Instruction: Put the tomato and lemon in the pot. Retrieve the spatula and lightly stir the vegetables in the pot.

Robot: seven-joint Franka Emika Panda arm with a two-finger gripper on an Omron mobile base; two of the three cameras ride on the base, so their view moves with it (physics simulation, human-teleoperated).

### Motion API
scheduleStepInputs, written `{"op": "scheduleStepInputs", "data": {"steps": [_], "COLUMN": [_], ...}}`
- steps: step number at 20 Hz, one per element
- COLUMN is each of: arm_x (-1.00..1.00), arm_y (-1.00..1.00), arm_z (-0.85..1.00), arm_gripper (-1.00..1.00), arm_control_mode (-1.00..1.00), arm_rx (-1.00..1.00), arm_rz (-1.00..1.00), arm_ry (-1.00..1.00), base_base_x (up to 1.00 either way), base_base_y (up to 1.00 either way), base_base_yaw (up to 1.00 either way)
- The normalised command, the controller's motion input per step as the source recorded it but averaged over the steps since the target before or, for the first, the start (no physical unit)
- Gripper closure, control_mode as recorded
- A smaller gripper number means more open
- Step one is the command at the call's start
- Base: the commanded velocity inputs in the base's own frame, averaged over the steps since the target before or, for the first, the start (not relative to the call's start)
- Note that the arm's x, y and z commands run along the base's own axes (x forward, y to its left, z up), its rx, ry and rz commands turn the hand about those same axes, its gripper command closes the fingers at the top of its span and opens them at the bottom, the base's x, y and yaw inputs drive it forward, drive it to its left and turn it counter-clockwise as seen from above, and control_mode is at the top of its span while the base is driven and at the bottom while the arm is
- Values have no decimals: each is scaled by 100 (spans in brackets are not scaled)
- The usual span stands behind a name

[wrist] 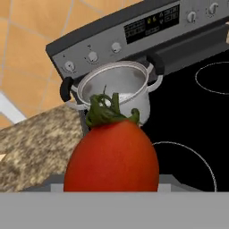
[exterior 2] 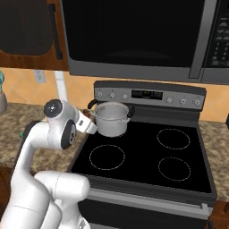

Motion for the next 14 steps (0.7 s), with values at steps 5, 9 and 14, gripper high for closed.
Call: {"op": "scheduleStepInputs", "data": {"steps": [5, 9, 14], "arm_x": [37, 79, 75], "arm_y": [-6, -6, -10], "arm_z": [59, -3, -46], "arm_gripper": [100, 100, 100], "arm_control_mode": [-100, -100, -100], "arm_rx": [-1, -4, -5], "arm_rz": [0, 0, 0], "arm_ry": [0, 3, 9], "base_base_x": [0, 0, 0], "base_base_y": [0, 0, 0], "base_base_yaw": [0, 0, 0]}}
